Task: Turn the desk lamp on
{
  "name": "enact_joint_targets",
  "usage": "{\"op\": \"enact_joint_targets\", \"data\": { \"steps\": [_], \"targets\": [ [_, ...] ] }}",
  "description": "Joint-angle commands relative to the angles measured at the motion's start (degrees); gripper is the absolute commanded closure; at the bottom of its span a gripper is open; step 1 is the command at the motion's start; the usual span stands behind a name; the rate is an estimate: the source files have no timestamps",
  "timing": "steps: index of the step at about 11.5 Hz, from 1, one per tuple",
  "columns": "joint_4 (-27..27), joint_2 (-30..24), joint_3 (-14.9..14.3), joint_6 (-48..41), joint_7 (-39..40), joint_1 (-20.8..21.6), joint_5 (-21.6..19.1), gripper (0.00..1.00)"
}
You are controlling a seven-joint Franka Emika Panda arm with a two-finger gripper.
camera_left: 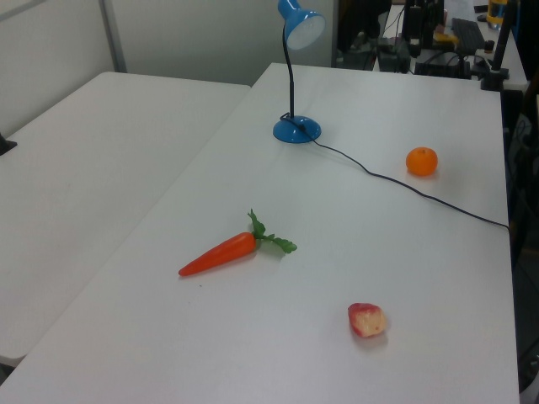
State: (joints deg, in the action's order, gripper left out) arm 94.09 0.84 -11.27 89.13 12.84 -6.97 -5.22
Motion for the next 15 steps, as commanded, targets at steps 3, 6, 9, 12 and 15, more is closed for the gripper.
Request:
{"op": "enact_joint_targets", "data": {
  "steps": [3, 6, 9, 12, 15],
  "targets": [
    [-0.14, 0.12, 0.28, 0.70, 0.43, 0.38, 1.17, 0.00],
    [-0.14, 0.12, -3.73, 0.61, 0.35, 5.09, 1.35, 0.00],
    [-0.14, 0.12, -5.52, 0.52, 0.43, 6.44, 1.35, 0.00],
    [-0.14, 0.04, -5.52, 0.52, 0.43, 6.18, 1.35, 0.00],
    [-0.14, 0.12, -5.52, 0.70, 0.43, 6.27, 1.35, 0.00]
  ]
}}
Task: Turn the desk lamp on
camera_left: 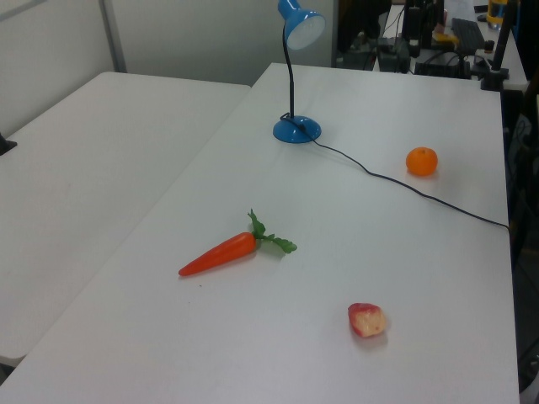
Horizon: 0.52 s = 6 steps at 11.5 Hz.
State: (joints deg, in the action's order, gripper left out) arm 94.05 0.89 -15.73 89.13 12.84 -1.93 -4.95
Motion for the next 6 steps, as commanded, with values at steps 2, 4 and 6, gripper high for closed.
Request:
{"op": "enact_joint_targets", "data": {
  "steps": [2, 4, 6],
  "targets": [
    [-0.10, 0.07, -1.06, 1.05, 0.35, 1.14, 1.00, 0.11],
    [0.16, 0.07, -1.06, 2.45, -0.09, 1.06, 0.73, 0.40],
    [0.25, 0.16, -1.06, 2.72, -0.44, 0.97, 0.30, 0.70]
  ]
}}
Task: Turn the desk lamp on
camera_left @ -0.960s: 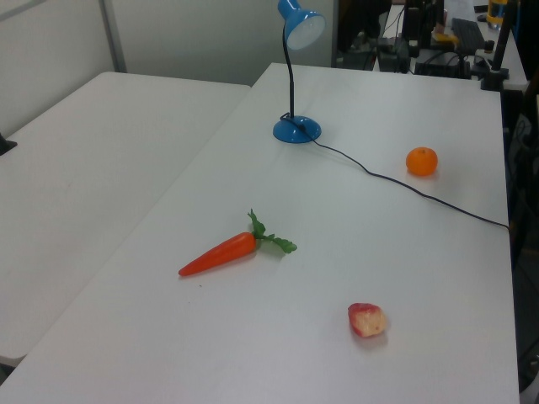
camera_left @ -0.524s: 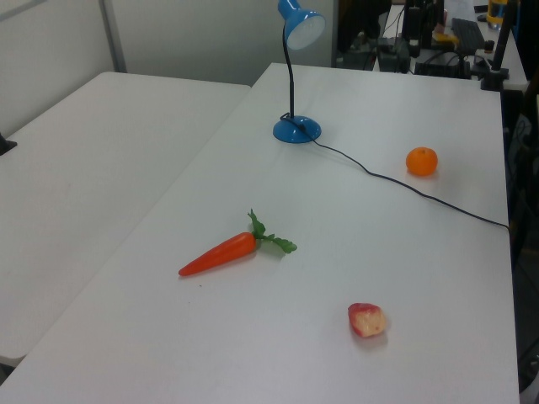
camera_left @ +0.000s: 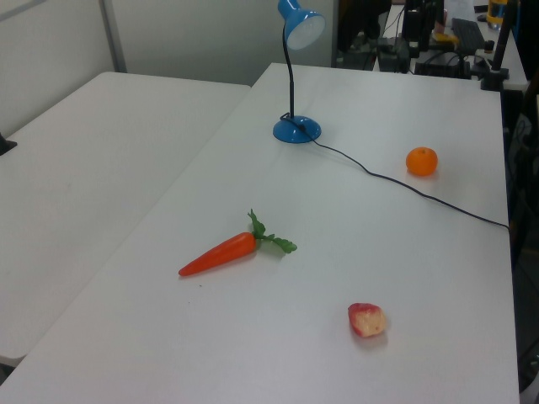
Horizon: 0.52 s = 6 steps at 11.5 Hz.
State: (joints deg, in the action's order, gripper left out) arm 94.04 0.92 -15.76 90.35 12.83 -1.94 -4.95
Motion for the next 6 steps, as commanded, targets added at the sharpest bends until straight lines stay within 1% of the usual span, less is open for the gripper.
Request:
{"op": "enact_joint_targets", "data": {
  "steps": [1, 2, 3, 4, 6],
  "targets": [
    [0.26, 0.14, -1.11, 1.93, -0.61, 0.97, 0.12, 0.80],
    [0.87, 0.14, -1.12, 4.20, -1.57, 0.89, -0.58, 0.85],
    [1.75, 0.14, -1.12, 7.00, -4.37, 0.97, -1.02, 0.89],
    [2.37, 0.57, -1.12, 9.73, -7.09, 0.97, -1.11, 0.91],
    [2.37, 2.15, -1.20, 13.43, -9.31, 1.06, -1.20, 0.94]
  ]
}}
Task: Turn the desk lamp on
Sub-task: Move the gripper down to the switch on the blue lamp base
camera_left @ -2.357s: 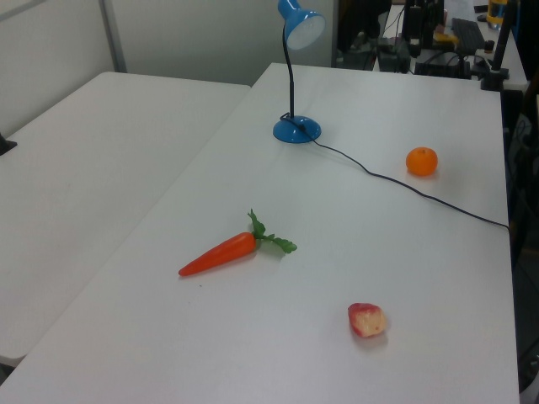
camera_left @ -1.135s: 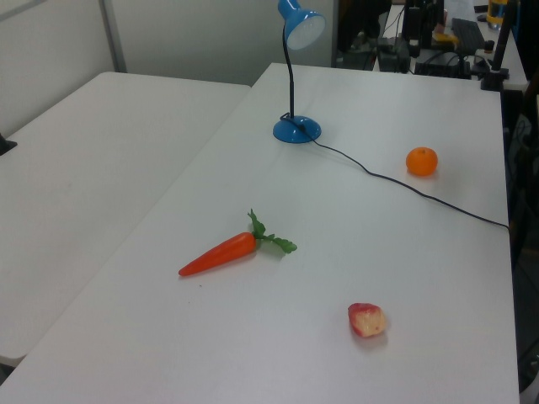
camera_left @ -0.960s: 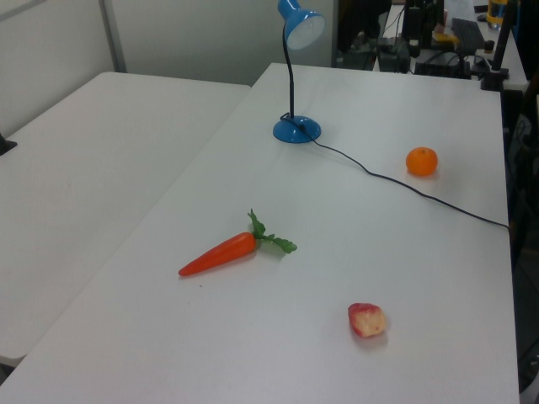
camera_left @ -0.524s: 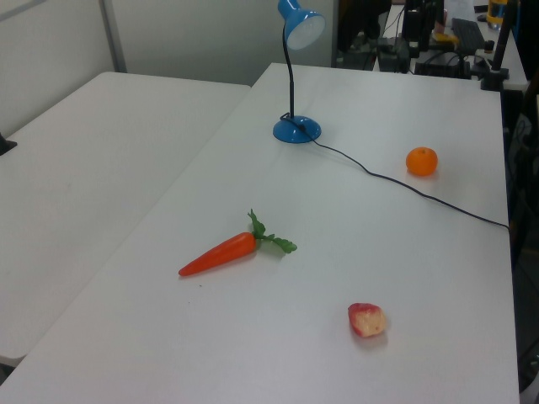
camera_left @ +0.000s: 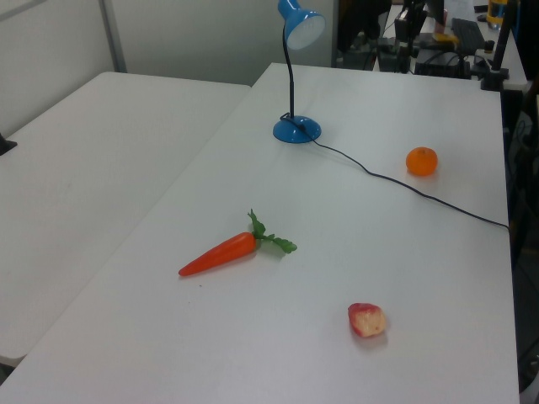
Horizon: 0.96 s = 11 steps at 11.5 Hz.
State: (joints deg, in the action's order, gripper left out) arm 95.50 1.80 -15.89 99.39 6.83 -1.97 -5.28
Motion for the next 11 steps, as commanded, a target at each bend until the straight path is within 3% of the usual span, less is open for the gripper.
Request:
{"op": "enact_joint_targets", "data": {
  "steps": [1, 6, 11],
  "targets": [
    [0.91, 2.50, -1.08, 7.02, -5.14, 1.09, -1.13, 0.95],
    [0.91, 9.18, -0.99, 19.76, -16.30, 1.88, -1.84, 1.00],
    [0.38, 17.96, -0.46, 31.53, -22.65, 4.69, -1.93, 1.00]
  ]
}}
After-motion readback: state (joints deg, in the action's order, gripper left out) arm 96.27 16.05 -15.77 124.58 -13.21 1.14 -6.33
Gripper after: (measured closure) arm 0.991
